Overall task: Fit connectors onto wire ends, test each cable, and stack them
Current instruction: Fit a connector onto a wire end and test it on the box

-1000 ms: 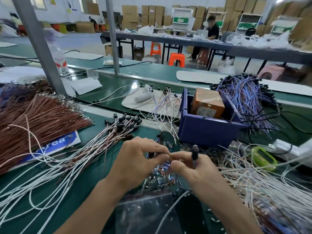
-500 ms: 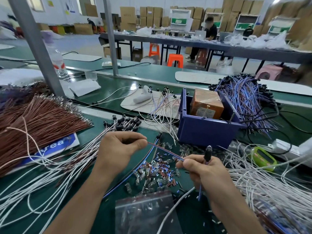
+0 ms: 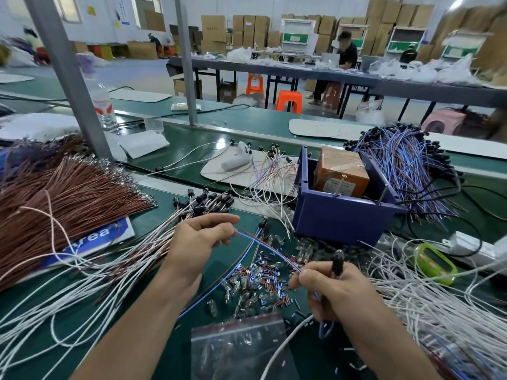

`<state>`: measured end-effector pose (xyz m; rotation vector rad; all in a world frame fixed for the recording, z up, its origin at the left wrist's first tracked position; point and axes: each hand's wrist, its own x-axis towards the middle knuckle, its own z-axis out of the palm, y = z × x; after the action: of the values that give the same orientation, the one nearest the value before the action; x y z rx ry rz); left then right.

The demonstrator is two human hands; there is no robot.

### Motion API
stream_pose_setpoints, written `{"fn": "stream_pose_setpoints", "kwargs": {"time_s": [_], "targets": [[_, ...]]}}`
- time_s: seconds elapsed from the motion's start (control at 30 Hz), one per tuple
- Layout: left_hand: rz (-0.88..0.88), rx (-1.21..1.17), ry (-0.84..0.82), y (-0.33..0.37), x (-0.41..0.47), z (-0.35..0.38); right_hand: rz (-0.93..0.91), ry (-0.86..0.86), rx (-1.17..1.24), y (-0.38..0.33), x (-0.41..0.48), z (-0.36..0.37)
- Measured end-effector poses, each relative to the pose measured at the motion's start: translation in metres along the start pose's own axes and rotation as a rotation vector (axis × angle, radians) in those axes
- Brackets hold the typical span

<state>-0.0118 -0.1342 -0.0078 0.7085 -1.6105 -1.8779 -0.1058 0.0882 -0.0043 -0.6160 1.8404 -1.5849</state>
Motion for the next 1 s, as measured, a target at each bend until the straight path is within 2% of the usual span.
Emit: {"fn": "stream_pose_setpoints", "kwargs": {"time_s": [0.1,0.17,0.27,0.4,0.6,0.8,1.0], "targets": [[-0.014,-0.023,-0.087,-0.001,0.000,-0.001,-0.013,-0.170,-0.066,-0.008,-0.006,0.004],[-0.018,-0.007,-0.160,-0.001,-0.002,0.000,0.006,-0.215,-0.067,-0.010,-0.007,0.006],[-0.015,0.024,-0.192,-0.003,-0.005,0.003,0.020,-0.177,-0.007,-0.008,-0.004,0.012],[-0.060,-0.049,-0.197,0.001,-0.012,0.010,0.010,-0.135,0.097,-0.009,-0.002,0.019],[-0.051,0.020,-0.380,0.002,-0.023,0.025,0.008,-0.070,0.103,-0.004,-0.003,0.022],[-0.024,0.046,-0.351,0.003,-0.029,0.034,-0.015,-0.032,0.064,-0.006,-0.001,0.029],[0.006,0.033,-0.344,0.005,-0.033,0.037,-0.020,0.033,0.176,-0.007,-0.001,0.032]]}}
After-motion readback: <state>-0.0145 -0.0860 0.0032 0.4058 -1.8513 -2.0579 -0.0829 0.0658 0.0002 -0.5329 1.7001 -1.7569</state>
